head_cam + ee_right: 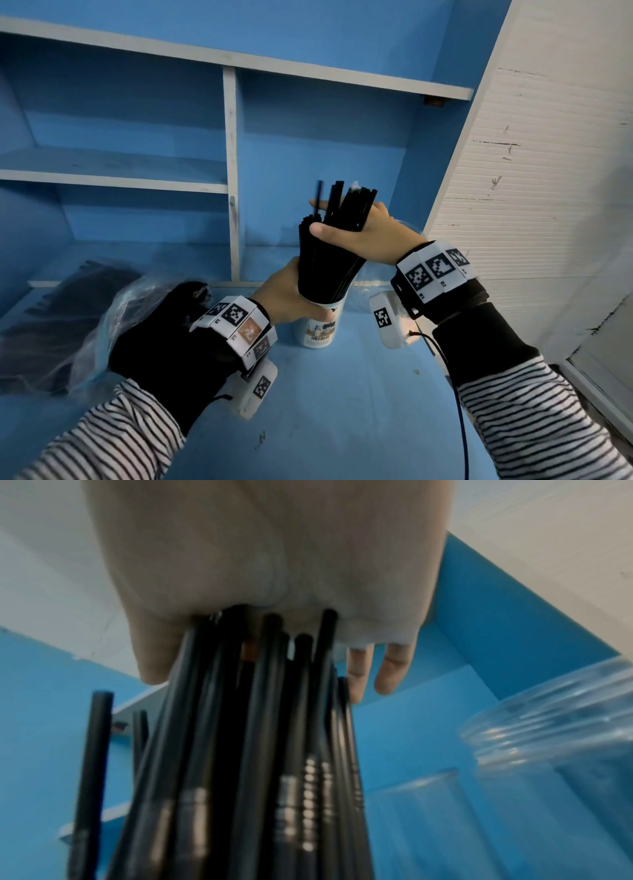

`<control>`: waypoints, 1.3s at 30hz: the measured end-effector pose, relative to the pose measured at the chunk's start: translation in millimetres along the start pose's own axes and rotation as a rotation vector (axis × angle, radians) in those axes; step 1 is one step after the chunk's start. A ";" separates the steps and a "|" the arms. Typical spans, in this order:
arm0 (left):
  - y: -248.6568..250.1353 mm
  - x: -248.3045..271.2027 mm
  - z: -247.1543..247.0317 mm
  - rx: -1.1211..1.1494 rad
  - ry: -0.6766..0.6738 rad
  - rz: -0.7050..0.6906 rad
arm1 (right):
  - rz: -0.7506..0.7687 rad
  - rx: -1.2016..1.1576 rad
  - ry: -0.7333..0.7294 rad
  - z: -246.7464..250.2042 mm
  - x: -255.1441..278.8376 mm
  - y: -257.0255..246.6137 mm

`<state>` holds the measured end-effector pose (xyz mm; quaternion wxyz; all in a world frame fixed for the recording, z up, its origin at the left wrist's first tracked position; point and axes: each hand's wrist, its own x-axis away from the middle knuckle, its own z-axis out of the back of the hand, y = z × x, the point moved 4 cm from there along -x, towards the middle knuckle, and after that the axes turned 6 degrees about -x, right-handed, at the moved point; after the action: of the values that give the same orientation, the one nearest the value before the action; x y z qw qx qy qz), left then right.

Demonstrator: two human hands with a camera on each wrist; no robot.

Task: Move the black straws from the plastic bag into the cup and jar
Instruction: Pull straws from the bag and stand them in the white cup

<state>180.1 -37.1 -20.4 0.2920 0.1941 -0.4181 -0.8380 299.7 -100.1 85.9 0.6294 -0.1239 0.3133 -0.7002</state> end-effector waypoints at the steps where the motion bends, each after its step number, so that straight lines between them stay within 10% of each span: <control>1: 0.6 0.2 0.0 0.006 -0.006 -0.007 | 0.020 -0.034 -0.005 1.0 2.1 -1.8; 9: -0.5 -0.9 -1.4 0.059 -0.016 -0.035 | 0.344 -0.523 0.344 16.8 27.0 -19.4; 15: -3.2 -1.4 -1.9 0.059 -0.006 -0.019 | 0.452 -0.111 0.420 0.5 20.7 -25.7; 26: -2.9 -0.6 -1.6 0.037 -0.008 -0.022 | 0.452 -0.147 0.360 1.0 29.4 -25.4; 39: 21.1 18.6 42.1 0.075 0.134 0.027 | -0.010 -0.501 0.480 -16.7 70.9 46.8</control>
<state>148.9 -34.6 19.5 0.3232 0.2548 -0.4314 -0.8028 315.3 -163.9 29.4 0.4843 -0.1082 0.6140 -0.6138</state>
